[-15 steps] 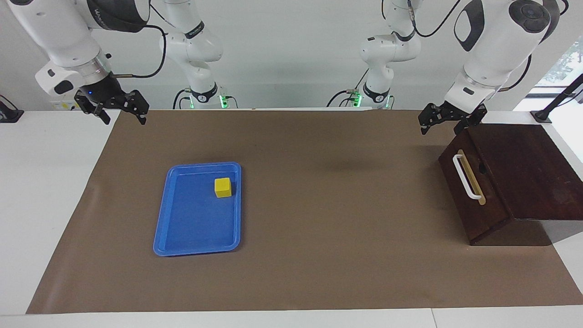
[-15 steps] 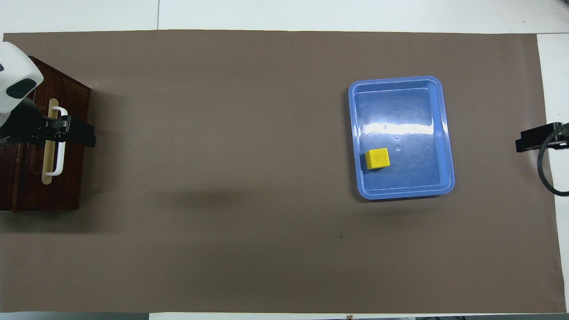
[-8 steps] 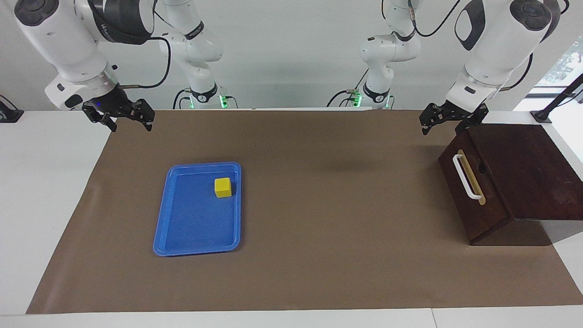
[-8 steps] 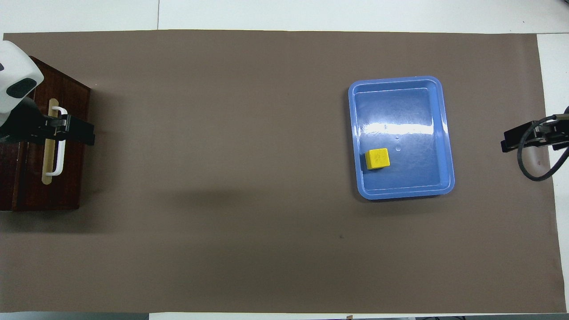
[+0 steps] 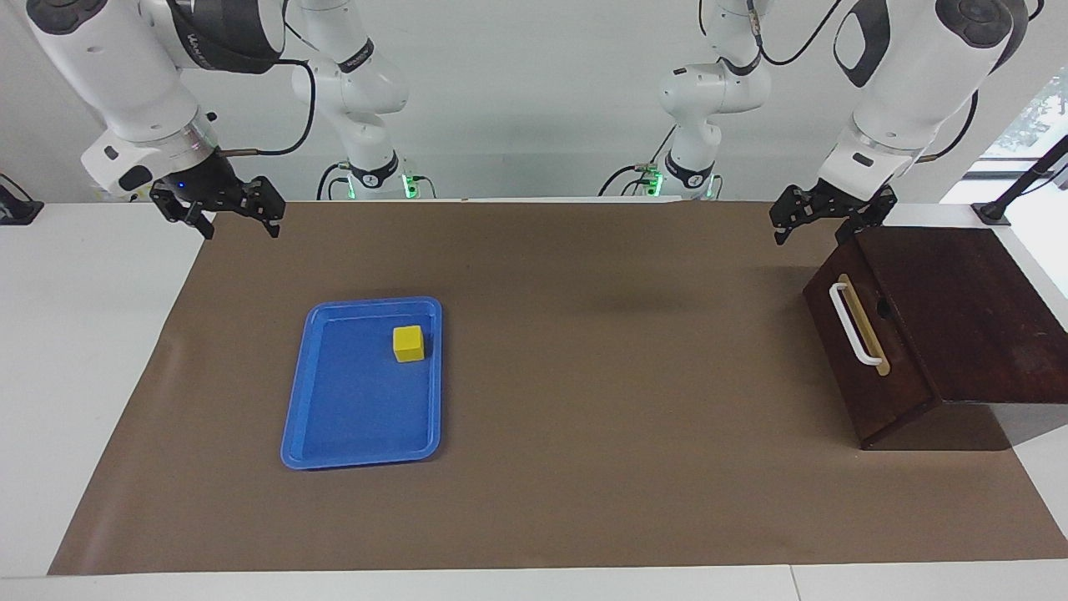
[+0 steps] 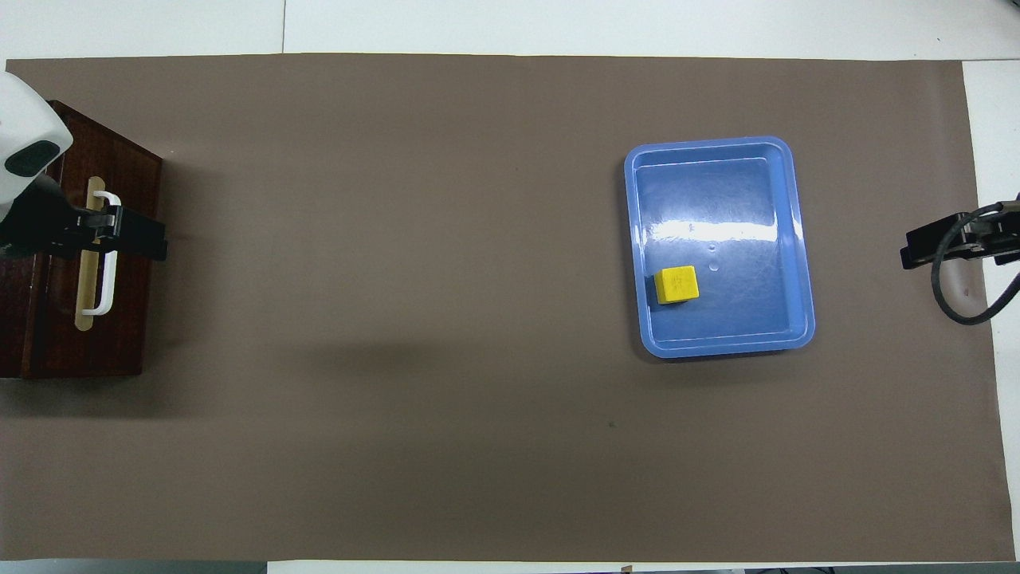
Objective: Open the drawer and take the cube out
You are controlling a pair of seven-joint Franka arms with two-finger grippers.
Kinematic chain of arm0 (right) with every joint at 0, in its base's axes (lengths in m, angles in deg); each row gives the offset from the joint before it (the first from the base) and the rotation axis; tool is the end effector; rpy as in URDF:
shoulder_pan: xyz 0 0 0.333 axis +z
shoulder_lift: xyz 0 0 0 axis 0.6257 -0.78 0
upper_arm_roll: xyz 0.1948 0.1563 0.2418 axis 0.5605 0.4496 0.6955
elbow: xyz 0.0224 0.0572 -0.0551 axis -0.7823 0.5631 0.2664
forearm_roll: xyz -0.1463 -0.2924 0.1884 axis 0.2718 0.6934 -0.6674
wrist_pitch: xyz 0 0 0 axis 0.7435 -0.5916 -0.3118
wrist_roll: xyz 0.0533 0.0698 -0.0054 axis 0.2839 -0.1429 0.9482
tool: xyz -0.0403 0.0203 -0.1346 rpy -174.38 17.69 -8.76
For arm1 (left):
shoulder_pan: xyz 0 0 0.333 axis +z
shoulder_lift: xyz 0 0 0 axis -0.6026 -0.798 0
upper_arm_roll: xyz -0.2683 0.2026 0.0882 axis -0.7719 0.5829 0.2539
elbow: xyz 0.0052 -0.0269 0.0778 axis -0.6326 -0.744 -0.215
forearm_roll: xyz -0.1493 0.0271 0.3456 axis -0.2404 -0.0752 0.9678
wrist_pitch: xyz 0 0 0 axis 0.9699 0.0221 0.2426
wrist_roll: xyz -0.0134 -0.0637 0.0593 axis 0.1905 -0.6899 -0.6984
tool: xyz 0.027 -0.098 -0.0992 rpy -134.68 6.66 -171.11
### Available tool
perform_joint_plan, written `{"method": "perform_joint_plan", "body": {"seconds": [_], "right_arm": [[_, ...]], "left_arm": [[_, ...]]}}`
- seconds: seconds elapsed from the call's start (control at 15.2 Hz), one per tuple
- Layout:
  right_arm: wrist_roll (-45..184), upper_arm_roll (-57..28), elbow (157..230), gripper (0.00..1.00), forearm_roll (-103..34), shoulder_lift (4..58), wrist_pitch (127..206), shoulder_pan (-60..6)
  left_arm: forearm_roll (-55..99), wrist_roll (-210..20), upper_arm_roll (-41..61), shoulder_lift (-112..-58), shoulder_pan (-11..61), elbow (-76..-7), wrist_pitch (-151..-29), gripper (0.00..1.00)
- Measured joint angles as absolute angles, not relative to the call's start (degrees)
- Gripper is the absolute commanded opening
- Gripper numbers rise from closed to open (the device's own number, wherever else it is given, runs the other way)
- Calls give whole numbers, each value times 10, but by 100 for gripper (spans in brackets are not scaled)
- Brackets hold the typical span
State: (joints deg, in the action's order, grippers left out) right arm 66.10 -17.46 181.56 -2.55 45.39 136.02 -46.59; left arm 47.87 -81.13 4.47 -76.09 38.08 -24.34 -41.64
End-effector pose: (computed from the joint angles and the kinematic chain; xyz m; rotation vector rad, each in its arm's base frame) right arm 0.5303 -0.0363 0.5994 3.1235 0.0223 -0.1436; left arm 0.5357 -0.0663 0.6009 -3.1197 0.1565 0.0729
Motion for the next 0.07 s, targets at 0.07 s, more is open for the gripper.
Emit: {"method": "perform_joint_plan", "body": {"seconds": [0.07], "right_arm": [[661, -175, 1816, 100, -25, 454, 1360, -466]], "left_arm": [[479, -811, 45, -761, 381, -243, -416, 100]]}}
